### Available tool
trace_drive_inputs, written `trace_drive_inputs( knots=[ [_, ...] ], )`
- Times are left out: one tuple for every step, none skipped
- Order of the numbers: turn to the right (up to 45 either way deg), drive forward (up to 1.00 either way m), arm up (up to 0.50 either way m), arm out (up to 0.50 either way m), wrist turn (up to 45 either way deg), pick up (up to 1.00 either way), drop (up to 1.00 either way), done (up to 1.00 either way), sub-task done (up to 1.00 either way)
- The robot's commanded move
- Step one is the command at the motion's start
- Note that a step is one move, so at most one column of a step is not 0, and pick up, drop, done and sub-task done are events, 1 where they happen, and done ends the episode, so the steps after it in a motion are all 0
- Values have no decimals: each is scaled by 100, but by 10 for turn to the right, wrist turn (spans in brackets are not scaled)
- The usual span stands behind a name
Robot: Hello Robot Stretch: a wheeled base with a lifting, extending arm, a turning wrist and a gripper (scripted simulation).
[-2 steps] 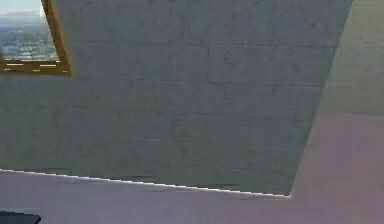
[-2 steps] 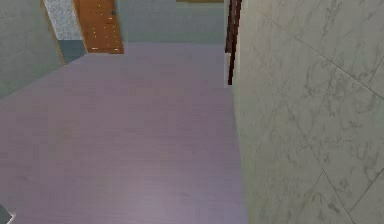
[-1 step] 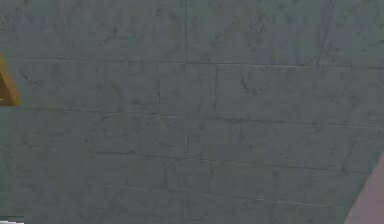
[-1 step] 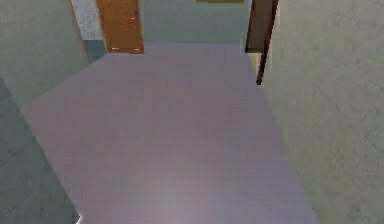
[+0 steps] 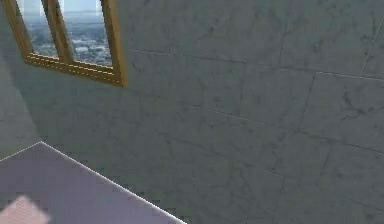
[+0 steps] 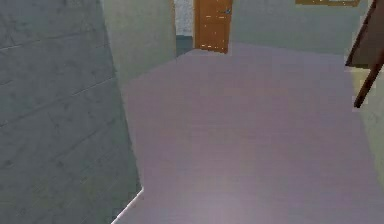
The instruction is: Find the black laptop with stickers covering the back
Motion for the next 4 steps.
trace_drive_inputs(
  knots=[
    [0,45,0,0,0,0,0,0,0],
    [-450,0,0,0,0,0,0,0,0],
    [-210,0,0,0,0,0,0,0,0],
    [0,100,0,0,0,0,0,0,0]
  ],
)
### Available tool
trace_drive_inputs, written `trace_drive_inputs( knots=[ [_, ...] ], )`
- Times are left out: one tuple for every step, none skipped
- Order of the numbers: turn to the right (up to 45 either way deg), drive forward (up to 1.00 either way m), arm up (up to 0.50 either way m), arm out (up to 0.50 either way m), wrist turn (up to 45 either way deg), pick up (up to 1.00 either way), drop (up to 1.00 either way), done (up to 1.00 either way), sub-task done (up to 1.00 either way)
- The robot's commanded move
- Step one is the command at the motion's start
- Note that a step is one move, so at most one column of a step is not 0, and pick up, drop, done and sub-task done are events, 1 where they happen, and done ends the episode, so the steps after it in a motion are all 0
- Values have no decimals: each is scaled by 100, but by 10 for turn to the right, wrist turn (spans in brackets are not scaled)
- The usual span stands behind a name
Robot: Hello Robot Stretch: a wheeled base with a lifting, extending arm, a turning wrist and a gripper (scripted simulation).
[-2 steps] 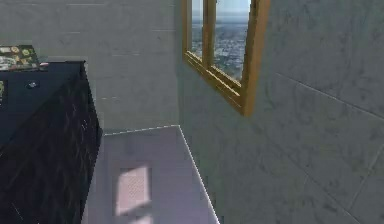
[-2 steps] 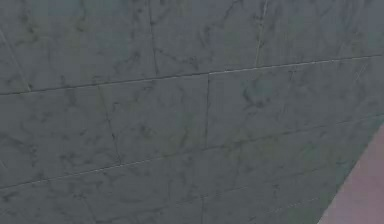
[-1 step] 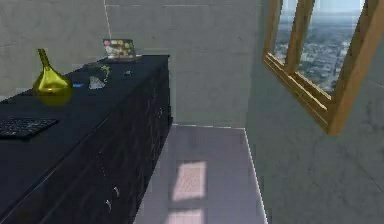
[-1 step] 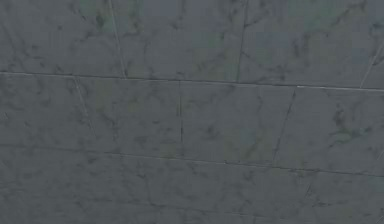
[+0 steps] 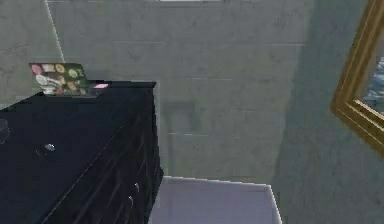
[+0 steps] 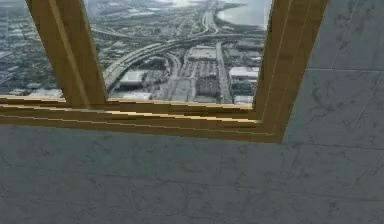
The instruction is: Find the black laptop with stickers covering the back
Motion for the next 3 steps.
trace_drive_inputs(
  knots=[
    [0,55,0,0,0,0,0,0,0],
    [-450,0,0,0,0,0,0,0,0],
    [0,0,0,0,0,0,0,100,0]
  ],
)
